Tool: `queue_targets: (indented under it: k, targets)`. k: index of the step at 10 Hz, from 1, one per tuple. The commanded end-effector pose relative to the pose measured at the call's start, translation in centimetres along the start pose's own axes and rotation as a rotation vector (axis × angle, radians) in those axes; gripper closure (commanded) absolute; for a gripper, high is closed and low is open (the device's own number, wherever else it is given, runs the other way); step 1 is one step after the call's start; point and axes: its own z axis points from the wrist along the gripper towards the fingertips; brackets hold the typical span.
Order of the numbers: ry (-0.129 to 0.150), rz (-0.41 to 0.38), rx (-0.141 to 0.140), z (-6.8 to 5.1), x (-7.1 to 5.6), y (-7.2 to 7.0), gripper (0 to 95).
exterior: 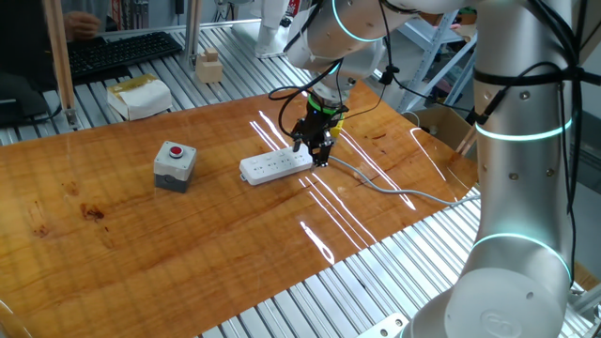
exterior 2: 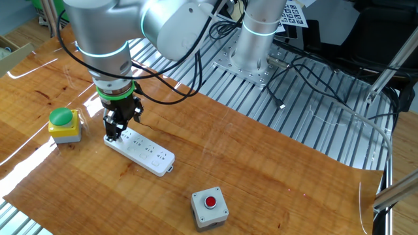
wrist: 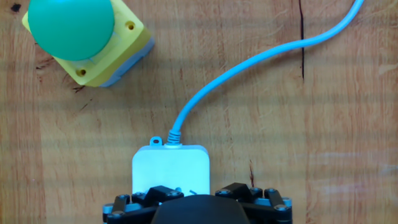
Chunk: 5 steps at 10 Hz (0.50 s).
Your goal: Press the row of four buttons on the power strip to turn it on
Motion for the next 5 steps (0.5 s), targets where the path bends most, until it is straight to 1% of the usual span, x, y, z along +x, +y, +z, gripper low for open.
queue_targets:
  k: [1, 4, 5]
  targets:
    - [0.001, -0.004, 0.0, 0.0, 0.09, -0.01, 19.0]
    - [0.001, -0.008, -0.001, -0.02, 0.09, 0.02, 19.0]
    - [0.007, -0.004, -0.003, 0.13, 0.13, 0.09, 19.0]
